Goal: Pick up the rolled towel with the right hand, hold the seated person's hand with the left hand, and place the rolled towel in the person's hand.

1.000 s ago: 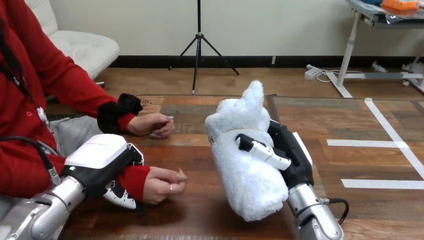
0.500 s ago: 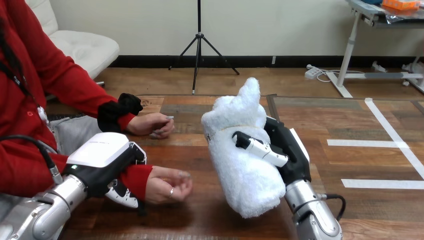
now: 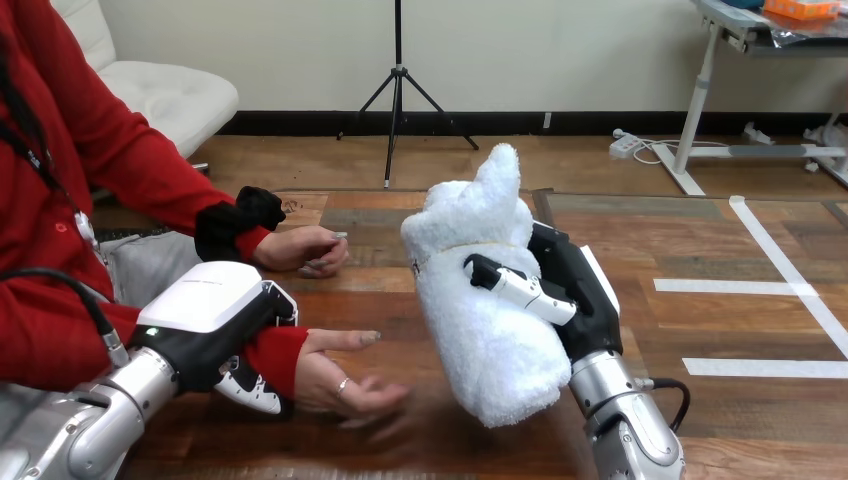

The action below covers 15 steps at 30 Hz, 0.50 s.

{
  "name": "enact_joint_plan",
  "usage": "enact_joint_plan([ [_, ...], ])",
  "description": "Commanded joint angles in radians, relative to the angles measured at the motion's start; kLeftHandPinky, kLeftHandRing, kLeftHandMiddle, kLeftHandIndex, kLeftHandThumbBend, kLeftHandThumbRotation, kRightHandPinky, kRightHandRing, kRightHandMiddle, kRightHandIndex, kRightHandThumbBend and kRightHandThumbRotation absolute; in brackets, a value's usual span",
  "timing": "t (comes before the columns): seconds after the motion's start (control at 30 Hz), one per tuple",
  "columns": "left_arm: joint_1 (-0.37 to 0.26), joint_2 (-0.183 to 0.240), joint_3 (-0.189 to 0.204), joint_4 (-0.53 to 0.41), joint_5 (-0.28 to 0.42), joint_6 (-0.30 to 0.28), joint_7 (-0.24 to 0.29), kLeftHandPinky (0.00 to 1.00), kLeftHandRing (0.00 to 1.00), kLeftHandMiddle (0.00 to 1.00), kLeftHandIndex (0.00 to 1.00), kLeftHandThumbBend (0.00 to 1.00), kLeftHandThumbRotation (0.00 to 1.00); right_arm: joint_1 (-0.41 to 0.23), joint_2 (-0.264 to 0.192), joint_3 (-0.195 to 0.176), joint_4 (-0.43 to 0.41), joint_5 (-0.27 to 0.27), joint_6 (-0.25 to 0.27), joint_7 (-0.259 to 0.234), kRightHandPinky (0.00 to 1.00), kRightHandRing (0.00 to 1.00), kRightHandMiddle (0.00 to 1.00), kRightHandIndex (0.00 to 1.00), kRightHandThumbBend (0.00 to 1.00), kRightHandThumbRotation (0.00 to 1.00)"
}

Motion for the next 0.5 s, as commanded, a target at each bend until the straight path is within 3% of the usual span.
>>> enact_joint_plan([
  [0.0, -0.055, -0.036, 0.027, -0.074, -0.036, -0.034, 0.012, 0.25, 0.27, 0.32, 0.31, 0.78, 0.00, -0.104, -0.002, -0.005, 0.002, -0.006, -0.036, -0.003, 0.06, 0.12, 0.22, 0.27, 0.63, 0.00],
  [0.47, -0.061, -0.040, 0.028, -0.083, -0.038, -0.045, 0.011, 0.23, 0.27, 0.32, 0.31, 0.79, 0.00, -0.106, -0.002, 0.003, 0.009, -0.047, -0.050, -0.050, 0.06, 0.12, 0.22, 0.27, 0.64, 0.00],
])
